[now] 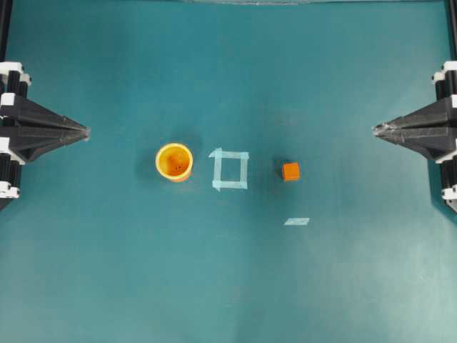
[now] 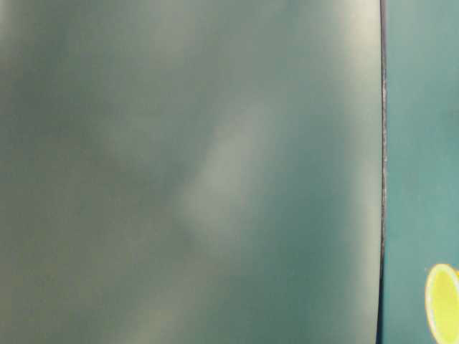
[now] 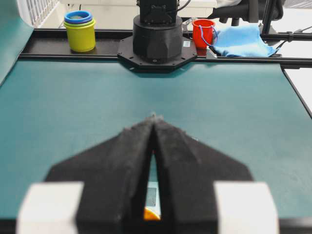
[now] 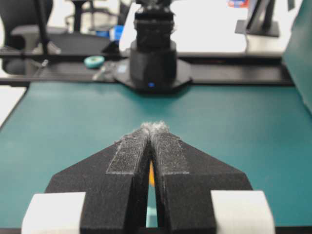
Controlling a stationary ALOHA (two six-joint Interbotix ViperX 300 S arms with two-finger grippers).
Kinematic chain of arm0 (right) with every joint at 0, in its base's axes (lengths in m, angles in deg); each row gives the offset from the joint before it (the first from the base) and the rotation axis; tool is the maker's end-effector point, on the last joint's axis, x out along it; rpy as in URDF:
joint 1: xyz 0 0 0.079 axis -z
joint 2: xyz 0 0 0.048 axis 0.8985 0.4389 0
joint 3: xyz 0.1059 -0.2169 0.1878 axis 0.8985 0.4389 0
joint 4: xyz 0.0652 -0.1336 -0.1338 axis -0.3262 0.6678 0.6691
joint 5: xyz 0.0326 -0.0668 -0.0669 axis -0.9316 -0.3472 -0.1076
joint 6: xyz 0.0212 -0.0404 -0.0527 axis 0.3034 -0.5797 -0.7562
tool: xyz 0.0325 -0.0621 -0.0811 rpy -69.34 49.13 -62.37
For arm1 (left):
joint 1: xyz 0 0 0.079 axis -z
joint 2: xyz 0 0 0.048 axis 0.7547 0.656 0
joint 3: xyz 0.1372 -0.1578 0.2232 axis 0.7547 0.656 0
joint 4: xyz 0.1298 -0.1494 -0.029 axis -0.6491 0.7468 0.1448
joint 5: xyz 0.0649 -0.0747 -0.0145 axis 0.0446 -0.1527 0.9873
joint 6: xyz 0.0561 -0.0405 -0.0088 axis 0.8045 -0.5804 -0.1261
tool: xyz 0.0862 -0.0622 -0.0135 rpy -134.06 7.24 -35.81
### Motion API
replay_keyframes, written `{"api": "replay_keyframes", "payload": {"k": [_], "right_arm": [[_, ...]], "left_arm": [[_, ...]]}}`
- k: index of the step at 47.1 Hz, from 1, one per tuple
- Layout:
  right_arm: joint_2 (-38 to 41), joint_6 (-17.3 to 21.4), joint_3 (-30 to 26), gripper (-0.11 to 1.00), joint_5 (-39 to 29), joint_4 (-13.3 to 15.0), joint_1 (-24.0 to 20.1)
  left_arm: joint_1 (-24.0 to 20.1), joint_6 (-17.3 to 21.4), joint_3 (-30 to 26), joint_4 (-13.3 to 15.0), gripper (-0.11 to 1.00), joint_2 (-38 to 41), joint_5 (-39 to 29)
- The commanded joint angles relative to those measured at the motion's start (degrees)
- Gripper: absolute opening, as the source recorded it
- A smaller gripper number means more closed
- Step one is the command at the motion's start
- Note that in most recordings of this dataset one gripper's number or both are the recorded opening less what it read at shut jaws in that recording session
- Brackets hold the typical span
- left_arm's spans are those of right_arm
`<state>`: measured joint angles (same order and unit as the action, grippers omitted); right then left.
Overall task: Move the block to the right with right arm.
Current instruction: 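Move the right gripper left toward the orange cube, opening it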
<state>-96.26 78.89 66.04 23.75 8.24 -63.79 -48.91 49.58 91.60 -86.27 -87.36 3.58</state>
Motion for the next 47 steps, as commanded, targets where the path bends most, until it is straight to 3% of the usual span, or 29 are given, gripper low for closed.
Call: {"api": "replay_keyframes", "payload": {"k": [1, 10, 21, 40, 47], "right_arm": [[1.1, -0.1, -0.8, 0.0, 0.2, -0.2, 0.3], [5.0, 0.0, -3.1, 0.0, -4.4, -0.4, 1.1], [11.8, 0.0, -6.1, 0.0, -5.2, -0.4, 3.6], [21.6, 0.4, -9.8, 0.01, -5.8, -0.7, 4.0], [24.8, 1.1, -11.2, 0.25, -7.6, -0.7, 4.5]], "left_arm": [[-0.3, 0.4, -1.7, -0.5, 0.0, 0.6, -3.4], [-0.4, 0.3, -2.6, -0.5, 0.0, 0.3, -9.3], [-0.3, 0.4, -2.8, -0.5, 0.0, 0.3, -10.2], [-0.3, 0.4, -2.8, -0.5, 0.0, 0.3, -11.1], [-0.3, 0.4, -2.8, -0.5, 0.0, 0.3, -11.1]]}}
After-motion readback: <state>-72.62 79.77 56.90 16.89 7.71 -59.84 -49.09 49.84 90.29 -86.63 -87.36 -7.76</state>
